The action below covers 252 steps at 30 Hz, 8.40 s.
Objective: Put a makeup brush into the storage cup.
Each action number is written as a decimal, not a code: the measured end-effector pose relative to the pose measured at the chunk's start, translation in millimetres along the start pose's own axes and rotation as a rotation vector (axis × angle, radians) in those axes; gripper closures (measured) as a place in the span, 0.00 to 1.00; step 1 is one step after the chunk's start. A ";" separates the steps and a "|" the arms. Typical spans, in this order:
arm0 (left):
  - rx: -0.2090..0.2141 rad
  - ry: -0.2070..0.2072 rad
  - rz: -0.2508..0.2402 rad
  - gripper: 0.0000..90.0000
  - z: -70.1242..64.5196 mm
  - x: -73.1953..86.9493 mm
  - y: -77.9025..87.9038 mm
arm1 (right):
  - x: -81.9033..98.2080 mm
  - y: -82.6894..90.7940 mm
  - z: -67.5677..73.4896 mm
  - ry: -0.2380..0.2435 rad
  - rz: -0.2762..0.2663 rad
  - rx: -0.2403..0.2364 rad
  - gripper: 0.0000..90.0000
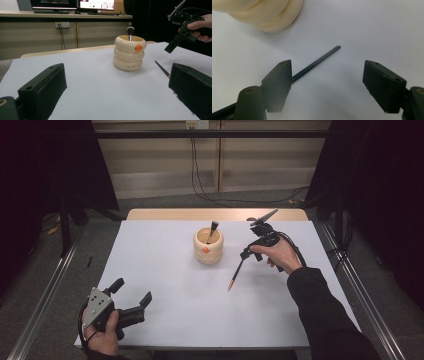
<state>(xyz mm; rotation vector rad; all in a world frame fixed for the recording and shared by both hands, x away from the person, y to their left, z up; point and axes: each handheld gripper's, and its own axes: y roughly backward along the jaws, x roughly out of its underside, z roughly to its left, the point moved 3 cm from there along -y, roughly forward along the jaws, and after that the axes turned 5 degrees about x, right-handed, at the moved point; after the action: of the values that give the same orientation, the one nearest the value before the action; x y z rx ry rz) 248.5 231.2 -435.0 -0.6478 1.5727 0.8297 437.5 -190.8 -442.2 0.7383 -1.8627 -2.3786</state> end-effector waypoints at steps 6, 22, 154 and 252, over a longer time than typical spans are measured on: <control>0.003 0.010 -0.005 0.01 -0.3 0.1 -0.5 | -3.4 -0.9 1.1 -0.029 0.039 0.006 0.33; 0.003 -0.010 0.005 0.01 -1.0 0.3 -0.3 | -3.2 -19.2 6.4 -0.094 0.160 0.020 0.44; 0.006 0.005 0.003 0.01 -1.4 0.9 -1.4 | -5.4 1.8 10.7 -0.002 0.150 0.089 0.96; 0.127 -0.020 0.035 0.02 -20.2 -4.5 -15.9 | 43.1 104.5 17.0 0.176 -0.904 -0.288 0.96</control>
<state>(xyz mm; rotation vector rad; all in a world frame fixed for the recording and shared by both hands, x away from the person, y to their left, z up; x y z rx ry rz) 249.9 205.4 -431.7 -0.5208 1.6087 0.7534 365.6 -218.1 -357.7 1.9842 -1.1906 -2.7785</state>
